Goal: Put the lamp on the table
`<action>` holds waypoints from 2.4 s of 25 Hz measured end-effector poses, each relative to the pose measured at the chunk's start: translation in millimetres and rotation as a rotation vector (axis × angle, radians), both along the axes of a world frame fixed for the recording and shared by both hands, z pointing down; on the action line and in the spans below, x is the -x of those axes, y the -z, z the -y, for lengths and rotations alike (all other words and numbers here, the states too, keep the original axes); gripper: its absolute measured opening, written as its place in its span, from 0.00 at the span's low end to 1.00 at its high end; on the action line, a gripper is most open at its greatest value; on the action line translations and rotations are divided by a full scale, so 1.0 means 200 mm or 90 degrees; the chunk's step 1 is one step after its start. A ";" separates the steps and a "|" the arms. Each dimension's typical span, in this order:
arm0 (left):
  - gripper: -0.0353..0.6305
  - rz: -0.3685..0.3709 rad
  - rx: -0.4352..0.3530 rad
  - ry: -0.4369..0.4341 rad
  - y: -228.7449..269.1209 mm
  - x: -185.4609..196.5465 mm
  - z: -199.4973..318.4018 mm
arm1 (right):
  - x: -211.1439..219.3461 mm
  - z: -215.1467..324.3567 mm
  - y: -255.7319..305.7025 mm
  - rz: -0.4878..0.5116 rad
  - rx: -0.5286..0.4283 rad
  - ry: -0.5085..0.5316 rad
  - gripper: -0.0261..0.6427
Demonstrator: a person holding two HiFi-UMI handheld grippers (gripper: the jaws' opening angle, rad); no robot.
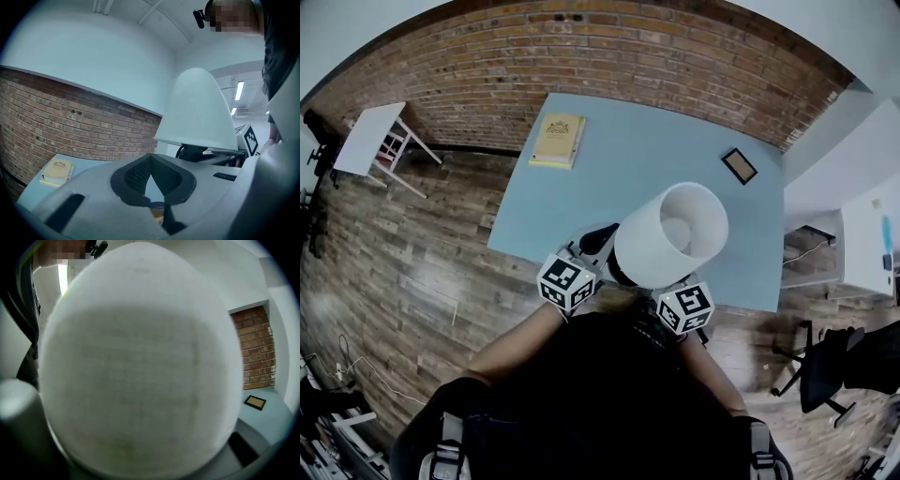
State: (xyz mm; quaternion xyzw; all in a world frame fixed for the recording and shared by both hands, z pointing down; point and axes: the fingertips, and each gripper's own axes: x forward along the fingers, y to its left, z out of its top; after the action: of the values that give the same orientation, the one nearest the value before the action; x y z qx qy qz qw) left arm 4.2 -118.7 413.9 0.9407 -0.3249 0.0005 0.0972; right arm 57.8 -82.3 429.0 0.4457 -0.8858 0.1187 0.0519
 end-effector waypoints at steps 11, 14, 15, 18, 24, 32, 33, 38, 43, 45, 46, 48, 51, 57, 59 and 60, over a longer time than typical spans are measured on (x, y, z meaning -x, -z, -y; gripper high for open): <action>0.07 -0.014 0.000 0.045 0.05 -0.39 0.21 | -0.45 0.20 0.04 -0.023 -0.002 0.028 0.21; 0.07 -0.011 0.001 0.052 0.04 -0.43 0.24 | -0.50 0.23 0.02 -0.023 0.008 0.031 0.21; 0.07 -0.010 0.000 0.053 0.05 -0.45 0.24 | -0.52 0.23 0.01 -0.022 0.010 0.032 0.21; 0.07 -0.005 0.003 0.051 0.04 -0.49 0.27 | -0.55 0.27 0.02 -0.014 0.012 0.034 0.21; 0.07 -0.007 0.013 0.042 0.01 -0.53 0.37 | -0.59 0.34 -0.01 -0.013 0.019 0.024 0.21; 0.07 -0.009 0.035 0.004 -0.04 -0.65 0.56 | -0.67 0.49 -0.04 -0.018 0.041 0.000 0.22; 0.07 -0.008 0.041 0.003 -0.05 -0.65 0.59 | -0.67 0.52 -0.05 -0.017 0.045 -0.004 0.22; 0.07 0.002 0.069 0.009 -0.14 -0.61 0.73 | -0.67 0.66 -0.13 -0.007 0.071 -0.014 0.22; 0.07 0.013 0.093 0.021 -0.22 -0.52 0.84 | -0.64 0.80 -0.21 -0.005 0.093 -0.017 0.22; 0.07 0.021 0.095 0.024 -0.24 -0.47 0.90 | -0.61 0.87 -0.23 -0.010 0.097 -0.016 0.22; 0.07 0.026 0.094 0.023 -0.25 -0.46 0.92 | -0.59 0.91 -0.24 -0.013 0.099 -0.015 0.22; 0.07 0.035 0.094 0.017 -0.28 -0.43 0.97 | -0.57 0.97 -0.27 -0.016 0.104 -0.012 0.22; 0.07 0.040 0.107 0.015 -0.34 -0.40 1.05 | -0.54 1.06 -0.33 -0.019 0.118 -0.008 0.22; 0.07 0.044 0.147 0.006 -0.50 -0.36 1.16 | -0.49 1.21 -0.45 -0.026 0.148 -0.003 0.22; 0.07 0.044 0.162 0.003 -0.56 -0.35 1.19 | -0.48 1.24 -0.50 -0.031 0.158 -0.001 0.22; 0.07 0.045 0.170 0.003 -0.58 -0.34 1.21 | -0.47 1.26 -0.52 -0.033 0.163 -0.001 0.22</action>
State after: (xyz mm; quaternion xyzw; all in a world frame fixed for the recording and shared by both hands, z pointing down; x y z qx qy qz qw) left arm 72.8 -360.7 530.8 0.9182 -0.3273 0.0766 0.2097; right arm 152.4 -334.8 532.8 0.4387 -0.8615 0.2193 0.1313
